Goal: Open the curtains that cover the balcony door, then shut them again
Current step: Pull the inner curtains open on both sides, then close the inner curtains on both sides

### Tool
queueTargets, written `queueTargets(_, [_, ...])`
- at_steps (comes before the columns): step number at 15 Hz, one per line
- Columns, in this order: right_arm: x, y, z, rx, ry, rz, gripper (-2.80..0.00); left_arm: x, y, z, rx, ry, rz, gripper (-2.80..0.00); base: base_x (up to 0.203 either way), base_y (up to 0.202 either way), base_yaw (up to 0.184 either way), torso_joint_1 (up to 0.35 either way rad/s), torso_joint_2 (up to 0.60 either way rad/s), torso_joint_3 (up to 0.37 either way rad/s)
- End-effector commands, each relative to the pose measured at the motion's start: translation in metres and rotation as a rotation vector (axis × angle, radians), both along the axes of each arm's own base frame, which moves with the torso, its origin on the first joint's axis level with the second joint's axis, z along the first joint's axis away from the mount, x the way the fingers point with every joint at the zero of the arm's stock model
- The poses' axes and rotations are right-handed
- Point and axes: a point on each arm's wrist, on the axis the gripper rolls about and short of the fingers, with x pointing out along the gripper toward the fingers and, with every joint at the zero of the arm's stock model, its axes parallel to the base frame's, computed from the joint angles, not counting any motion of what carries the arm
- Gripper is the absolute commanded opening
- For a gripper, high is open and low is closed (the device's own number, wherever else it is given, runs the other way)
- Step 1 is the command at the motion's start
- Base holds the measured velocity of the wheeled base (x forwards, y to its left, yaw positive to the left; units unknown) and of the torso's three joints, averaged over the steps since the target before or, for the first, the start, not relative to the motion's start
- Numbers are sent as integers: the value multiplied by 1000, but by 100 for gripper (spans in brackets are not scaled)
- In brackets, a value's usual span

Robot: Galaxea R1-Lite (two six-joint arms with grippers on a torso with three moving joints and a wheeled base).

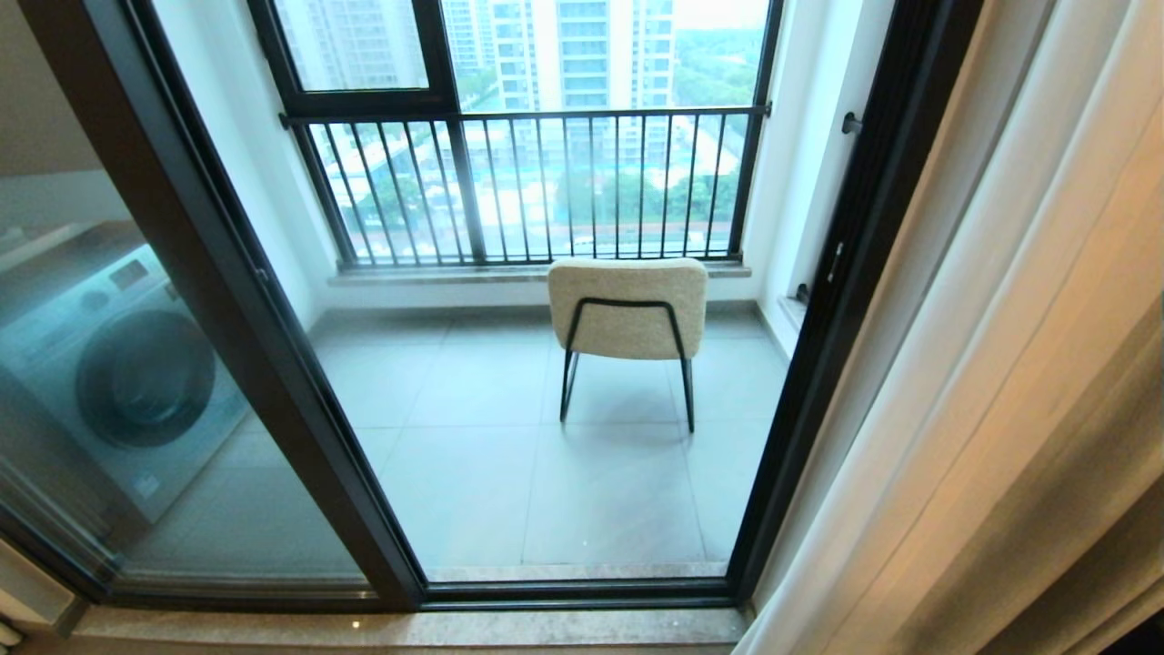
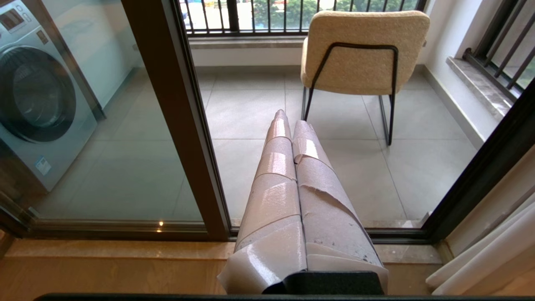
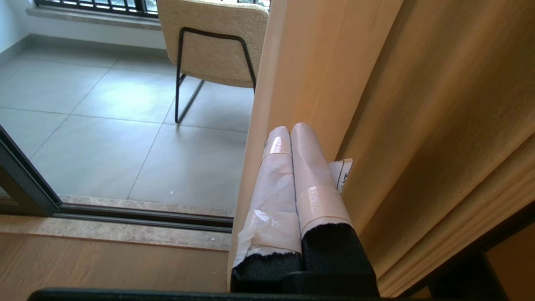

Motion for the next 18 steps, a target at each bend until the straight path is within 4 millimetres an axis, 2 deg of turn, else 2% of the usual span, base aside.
queueTargets(1, [0,0,0,12,1,-2,-280,0,0,0,-1,0,2,-280,0,0,0,0,0,0])
queueTargets(14, [3,0,2,-41,42,16,-280,0,0,0,-1,0,0,-280,0,0,0,0,0,0])
queueTargets(18, [14,1,24,-33,89,9,-280,0,0,0,-1,0,0,-280,0,0,0,0,0,0])
